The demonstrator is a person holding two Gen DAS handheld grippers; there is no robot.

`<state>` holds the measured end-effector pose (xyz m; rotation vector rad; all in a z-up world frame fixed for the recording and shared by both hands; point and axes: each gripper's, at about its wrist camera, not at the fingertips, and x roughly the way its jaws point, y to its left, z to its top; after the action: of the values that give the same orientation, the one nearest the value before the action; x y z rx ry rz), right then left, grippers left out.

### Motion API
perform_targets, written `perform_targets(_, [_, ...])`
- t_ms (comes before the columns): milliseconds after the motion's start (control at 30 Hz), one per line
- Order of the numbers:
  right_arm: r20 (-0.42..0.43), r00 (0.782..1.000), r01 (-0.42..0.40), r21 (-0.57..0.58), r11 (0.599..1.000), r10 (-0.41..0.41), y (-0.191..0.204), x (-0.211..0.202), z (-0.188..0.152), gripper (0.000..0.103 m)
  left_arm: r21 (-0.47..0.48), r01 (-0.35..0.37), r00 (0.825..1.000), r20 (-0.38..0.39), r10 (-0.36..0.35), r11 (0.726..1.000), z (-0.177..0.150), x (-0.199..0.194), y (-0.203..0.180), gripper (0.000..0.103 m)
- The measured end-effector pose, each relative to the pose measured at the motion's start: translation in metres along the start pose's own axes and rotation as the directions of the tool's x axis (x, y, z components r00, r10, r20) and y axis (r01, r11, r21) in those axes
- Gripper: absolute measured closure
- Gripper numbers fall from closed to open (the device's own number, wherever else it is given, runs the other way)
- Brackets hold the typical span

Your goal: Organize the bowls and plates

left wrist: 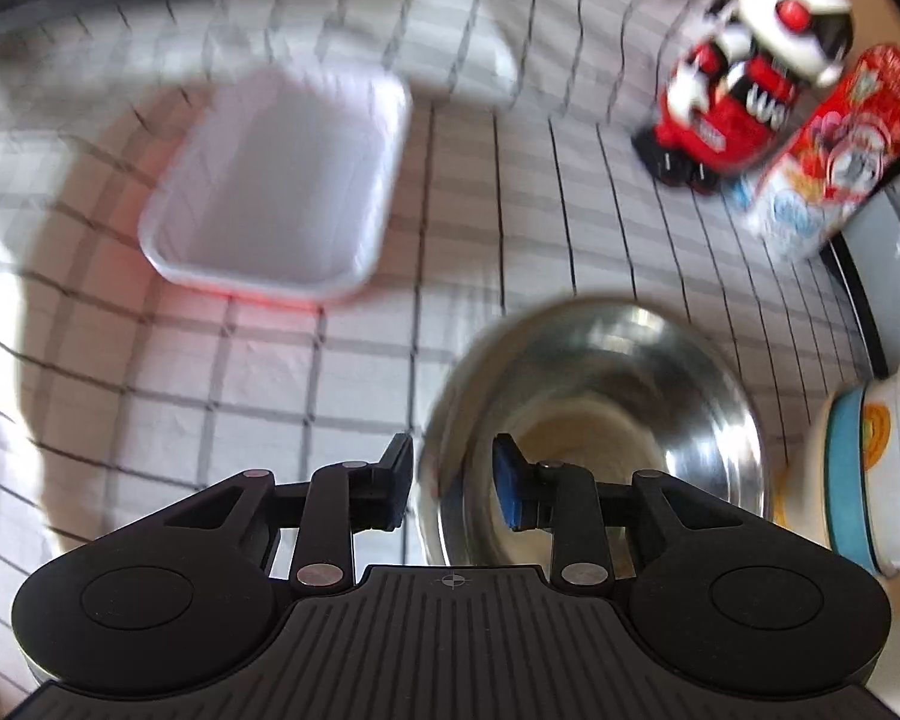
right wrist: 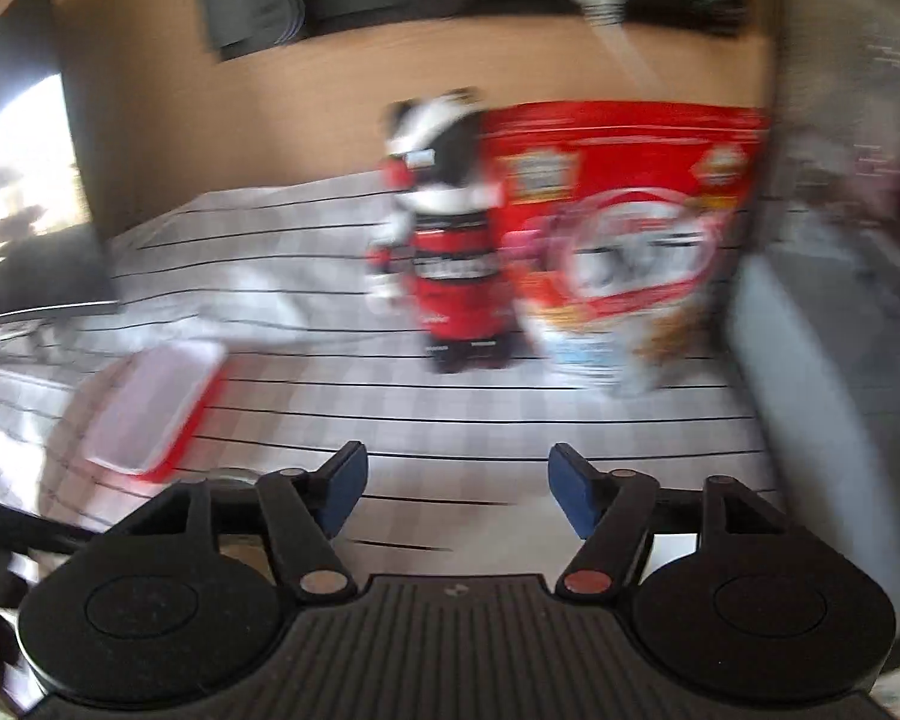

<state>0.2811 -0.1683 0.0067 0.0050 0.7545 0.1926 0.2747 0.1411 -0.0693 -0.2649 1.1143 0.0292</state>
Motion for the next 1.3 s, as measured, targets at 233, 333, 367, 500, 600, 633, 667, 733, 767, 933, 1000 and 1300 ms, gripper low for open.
perform_targets(233, [-0.029, 0.996, 0.088, 0.068, 0.994, -0.086, -0.069, -0.022, -0.026, 0.028, 0.079, 0.177, 0.979, 0.084, -0.184, 0.981, 0.004, -0.033, -0.061, 0.072])
perform_targets(333, [-0.093, 0.994, 0.063, 0.145, 0.987, -0.05, -0.088, -0.01, -0.038, 0.028, 0.168, 0.334, 0.941, -0.002, -0.338, 0.928, 0.001, -0.032, -0.108, 0.071])
perform_targets(367, [-0.106, 0.994, 0.057, 0.164, 0.985, -0.04, -0.092, -0.007, -0.042, 0.028, 0.202, 0.363, 0.93, -0.021, -0.367, 0.91, 0.001, -0.032, -0.126, 0.071])
perform_targets(500, [-0.142, 0.99, 0.044, 0.208, 0.977, -0.014, -0.105, 0.004, -0.054, 0.028, 0.302, 0.335, 0.941, -0.054, -0.335, 0.892, 0.001, -0.025, -0.173, 0.071])
perform_targets(600, [-0.18, 0.983, 0.015, 0.249, 0.968, 0.031, -0.112, 0.012, -0.064, 0.028, 0.341, 0.258, 0.966, -0.06, -0.253, 0.904, 0.002, -0.013, -0.19, 0.068])
perform_targets(633, [-0.197, 0.979, 0.005, 0.271, 0.963, 0.051, -0.116, 0.016, -0.068, 0.028, 0.335, 0.237, 0.972, -0.07, -0.226, 0.912, 0.004, -0.005, -0.193, 0.068])
perform_targets(667, [-0.21, 0.976, 0.0, 0.287, 0.958, 0.063, -0.118, 0.018, -0.072, 0.028, 0.324, 0.229, 0.973, -0.083, -0.213, 0.918, 0.005, 0.0, -0.194, 0.068])
perform_targets(733, [-0.234, 0.968, -0.013, 0.322, 0.947, 0.092, -0.124, 0.024, -0.079, 0.028, 0.306, 0.229, 0.973, -0.11, -0.204, 0.924, 0.004, 0.01, -0.194, 0.066])
perform_targets(767, [-0.242, 0.964, -0.021, 0.335, 0.942, 0.108, -0.125, 0.026, -0.083, 0.029, 0.302, 0.228, 0.972, -0.119, -0.2, 0.926, 0.003, 0.015, -0.193, 0.066])
perform_targets(933, [-0.282, 0.939, -0.078, 0.38, 0.922, 0.195, -0.129, 0.039, -0.094, 0.033, 0.281, 0.223, 0.968, -0.173, -0.18, 0.933, -0.002, 0.039, -0.198, 0.064])
perform_targets(1000, [-0.295, 0.926, -0.107, 0.393, 0.913, 0.236, -0.129, 0.046, -0.095, 0.041, 0.281, 0.219, 0.968, -0.186, -0.171, 0.934, -0.005, 0.045, -0.201, 0.065])
perform_targets(1300, [-0.281, 0.911, -0.181, 0.387, 0.904, 0.302, -0.124, 0.053, -0.094, 0.042, 0.215, 0.251, 0.95, -0.242, -0.198, 0.944, -0.015, 0.058, -0.197, 0.07])
